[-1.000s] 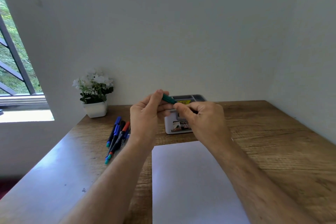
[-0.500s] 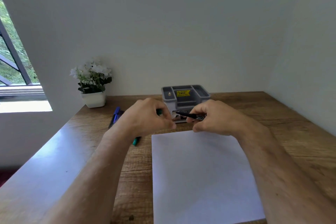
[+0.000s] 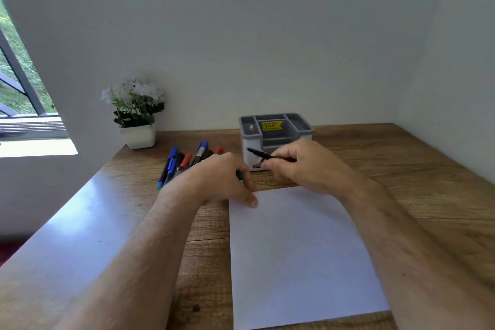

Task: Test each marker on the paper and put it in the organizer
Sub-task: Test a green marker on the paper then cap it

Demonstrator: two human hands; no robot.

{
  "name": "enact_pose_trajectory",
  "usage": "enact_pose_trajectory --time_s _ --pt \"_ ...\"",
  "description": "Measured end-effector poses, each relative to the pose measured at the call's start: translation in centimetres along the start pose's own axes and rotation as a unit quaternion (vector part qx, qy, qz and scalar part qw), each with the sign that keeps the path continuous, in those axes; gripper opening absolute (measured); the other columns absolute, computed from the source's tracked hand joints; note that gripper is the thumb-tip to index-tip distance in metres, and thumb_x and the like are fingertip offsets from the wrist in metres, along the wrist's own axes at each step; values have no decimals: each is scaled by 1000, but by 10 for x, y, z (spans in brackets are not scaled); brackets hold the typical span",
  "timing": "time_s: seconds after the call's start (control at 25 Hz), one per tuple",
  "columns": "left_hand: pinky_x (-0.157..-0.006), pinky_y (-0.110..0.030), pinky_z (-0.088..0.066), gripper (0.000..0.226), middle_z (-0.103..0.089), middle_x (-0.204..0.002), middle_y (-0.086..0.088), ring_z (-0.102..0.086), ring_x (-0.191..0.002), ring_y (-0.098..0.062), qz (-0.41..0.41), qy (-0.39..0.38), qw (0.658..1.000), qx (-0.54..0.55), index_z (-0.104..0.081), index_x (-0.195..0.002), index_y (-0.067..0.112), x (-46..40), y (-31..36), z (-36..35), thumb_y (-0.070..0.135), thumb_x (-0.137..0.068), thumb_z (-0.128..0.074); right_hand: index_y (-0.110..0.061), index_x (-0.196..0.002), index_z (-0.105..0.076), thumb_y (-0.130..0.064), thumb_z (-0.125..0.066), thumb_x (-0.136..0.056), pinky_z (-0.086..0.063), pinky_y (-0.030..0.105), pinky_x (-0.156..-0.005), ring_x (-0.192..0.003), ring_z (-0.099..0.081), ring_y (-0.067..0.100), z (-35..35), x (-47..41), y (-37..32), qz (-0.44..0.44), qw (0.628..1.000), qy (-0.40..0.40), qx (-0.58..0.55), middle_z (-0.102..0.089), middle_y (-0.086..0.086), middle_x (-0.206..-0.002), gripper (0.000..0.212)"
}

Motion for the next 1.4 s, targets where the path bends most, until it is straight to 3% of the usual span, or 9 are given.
enact_pose_trajectory --time_s 0.2,0.32,0.44,0.56,0.64,0.76,0.96,1.24,1.4 --pt "-67 -29 -50 29 -68 -77 8 -64 -74 -11 -13 7 1000 -14 -67 -81 31 0 -1 -2 48 -66 -84 -27 -123 -61 -10 -54 -95 -42 24 -36 -39 -56 20 -36 3 -23 76 948 62 -304 -73 6 -74 34" --pt "-69 -32 -56 20 -69 -75 6 -67 -75 -16 -16 15 1000 1 -66 -74 33 1 -2 0 41 -69 -84 -20 -103 -66 -2 -48 -93 -42 25 -34 -38 -59 26 -50 8 -23 107 932 146 -314 -70 9 -75 27" --pt "-62 -24 -44 22 -66 -66 15 -61 -71 -6 -7 0 1000 7 -67 -62 41 0 -6 6 33 -74 -83 -10 -94 -67 4 -39 -89 -47 28 -39 -50 -65 24 -51 10 -18 89 922 169 -338 -70 19 -81 31" --pt "-76 -30 -45 21 -69 -73 18 -60 -82 -7 25 -31 999 4 -71 -65 43 -4 -12 19 28 -71 -85 -13 -96 -59 7 -50 -92 -54 33 -43 -59 -71 22 -52 8 -17 66 936 163 -304 -73 13 -83 22" --pt "-71 -29 -43 25 -67 -65 26 -57 -80 -4 38 -56 998 -13 -72 -59 46 -6 -13 32 27 -67 -87 -10 -89 -60 -10 -63 -94 -53 34 -43 -53 -68 21 -55 7 -18 85 946 141 -280 -70 9 -70 6" --pt "-60 -27 -41 21 -65 -78 19 -54 -80 -7 62 -114 991 -18 -73 -62 41 -8 -8 37 27 -68 -87 -9 -76 -64 -27 -57 -99 -43 25 -40 -42 -57 21 -57 6 -19 53 948 105 -297 -64 11 -57 30" --pt "-88 -39 -50 21 -69 -85 6 -63 -90 -17 29 -73 996 -40 -69 -81 30 -14 -11 23 28 -69 -87 -8 -85 -61 -3 -60 -83 -47 29 -45 -50 -63 22 -63 -2 -17 11 952 23 -306 -70 18 -67 6" --pt "-96 -41 -49 26 -72 -95 4 -64 -95 -16 34 -65 997 -32 -73 -102 24 -9 -12 18 23 -77 -81 -19 -59 -54 -19 -70 -74 -42 17 -47 -51 -55 2 -63 -6 -17 -3 984 63 -168 -64 -4 -55 22" --pt "-95 -40 -48 31 -70 -98 1 -62 -97 -19 44 -61 996 -38 -70 -108 20 -7 -14 18 25 -79 -80 -16 -60 -53 -28 -70 -74 -44 33 -54 -56 -52 9 -65 -9 -18 -10 989 67 -131 -57 -1 -58 25"
Point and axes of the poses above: each hand's wrist, its own x-axis away from the middle knuckle, its own z-axis out of the back of the hand, y = z × x, the point moved 2 cm from there along -x, towards the middle knuckle
